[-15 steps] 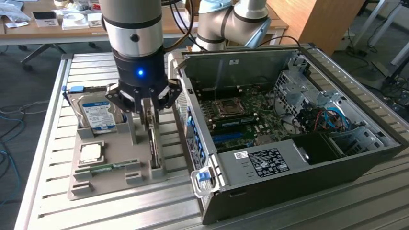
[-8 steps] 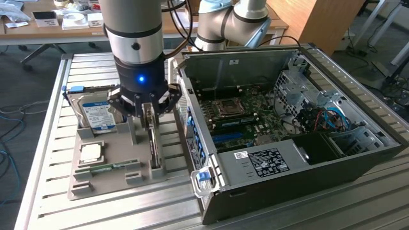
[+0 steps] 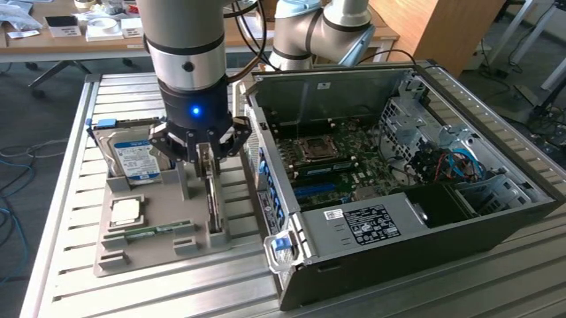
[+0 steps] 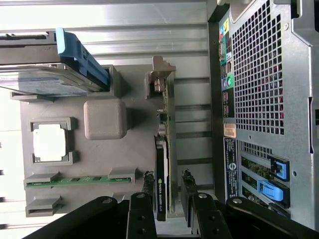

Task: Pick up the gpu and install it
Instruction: 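Pick up the gpu and move the gpu toward the slot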

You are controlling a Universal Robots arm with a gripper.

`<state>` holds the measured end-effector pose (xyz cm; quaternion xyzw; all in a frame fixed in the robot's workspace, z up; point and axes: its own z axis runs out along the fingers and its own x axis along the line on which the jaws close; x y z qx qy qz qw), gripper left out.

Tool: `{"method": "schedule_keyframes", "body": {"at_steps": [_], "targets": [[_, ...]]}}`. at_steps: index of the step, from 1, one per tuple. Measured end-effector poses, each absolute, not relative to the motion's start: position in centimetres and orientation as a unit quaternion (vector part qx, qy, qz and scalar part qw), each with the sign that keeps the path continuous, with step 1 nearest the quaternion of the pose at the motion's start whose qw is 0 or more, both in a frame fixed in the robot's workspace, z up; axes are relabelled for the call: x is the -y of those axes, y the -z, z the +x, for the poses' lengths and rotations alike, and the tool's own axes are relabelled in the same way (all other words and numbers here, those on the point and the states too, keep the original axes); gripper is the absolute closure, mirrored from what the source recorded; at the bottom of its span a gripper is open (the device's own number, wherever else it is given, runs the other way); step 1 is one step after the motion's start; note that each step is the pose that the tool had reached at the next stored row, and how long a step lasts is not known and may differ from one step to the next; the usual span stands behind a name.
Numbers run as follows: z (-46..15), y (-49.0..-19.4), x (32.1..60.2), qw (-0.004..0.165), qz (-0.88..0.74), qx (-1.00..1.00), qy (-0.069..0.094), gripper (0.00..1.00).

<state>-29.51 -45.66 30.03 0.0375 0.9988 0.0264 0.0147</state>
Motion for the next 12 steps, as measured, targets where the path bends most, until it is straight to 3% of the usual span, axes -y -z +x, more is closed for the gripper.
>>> {"method": "schedule_keyframes", "body": {"at_steps": [12], "targets": [[-29.72,-29.51,45.66,0.015,0.037,-0.999,-0.026,0.64]]}}
